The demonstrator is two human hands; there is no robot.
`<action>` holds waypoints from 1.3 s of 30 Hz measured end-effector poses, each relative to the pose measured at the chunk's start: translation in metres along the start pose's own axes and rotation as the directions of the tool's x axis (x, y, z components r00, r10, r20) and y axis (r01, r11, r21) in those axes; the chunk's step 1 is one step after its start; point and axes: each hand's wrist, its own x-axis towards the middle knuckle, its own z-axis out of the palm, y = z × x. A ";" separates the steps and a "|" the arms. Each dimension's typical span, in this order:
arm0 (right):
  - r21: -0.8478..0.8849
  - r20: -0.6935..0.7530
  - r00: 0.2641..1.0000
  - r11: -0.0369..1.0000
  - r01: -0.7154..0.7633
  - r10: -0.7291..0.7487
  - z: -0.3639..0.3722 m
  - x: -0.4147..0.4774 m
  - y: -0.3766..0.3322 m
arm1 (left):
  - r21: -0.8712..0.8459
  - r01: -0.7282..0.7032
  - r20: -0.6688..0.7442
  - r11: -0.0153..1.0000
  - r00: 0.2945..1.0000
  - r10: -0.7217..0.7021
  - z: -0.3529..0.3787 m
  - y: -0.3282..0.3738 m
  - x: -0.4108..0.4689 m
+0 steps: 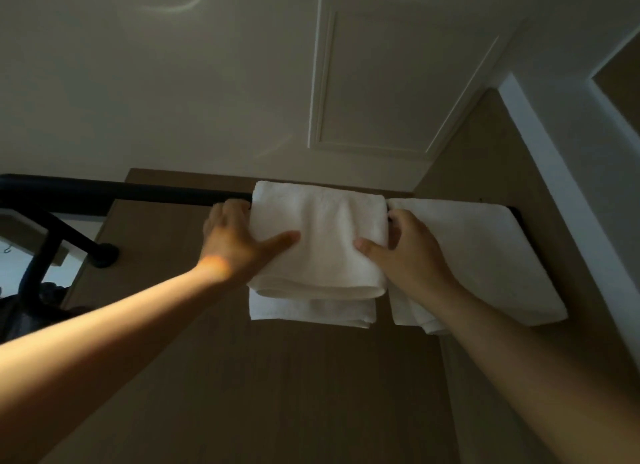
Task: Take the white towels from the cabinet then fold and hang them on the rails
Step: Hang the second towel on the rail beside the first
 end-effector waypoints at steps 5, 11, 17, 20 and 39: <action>0.145 0.246 0.950 0.962 -0.233 0.193 0.002 -0.015 0.006 | -0.254 0.369 0.358 0.894 0.895 -0.267 0.000 -0.006 -0.013; 0.307 0.420 0.874 0.869 -0.389 0.243 0.000 -0.019 0.014 | -0.335 0.615 0.691 0.714 0.675 -0.257 -0.002 -0.018 -0.026; 0.272 0.476 0.852 0.885 -0.378 0.217 0.005 -0.027 0.023 | -0.456 0.649 0.667 0.609 0.702 -0.249 0.002 -0.019 -0.038; 0.231 0.481 0.851 0.906 -0.354 0.210 0.010 -0.034 0.028 | -0.481 0.670 0.668 0.566 0.698 -0.258 0.000 -0.015 -0.040; 0.554 0.463 0.806 0.589 -0.588 0.369 0.027 -0.049 0.034 | -0.530 0.590 0.654 0.609 0.742 -0.150 -0.014 -0.017 -0.048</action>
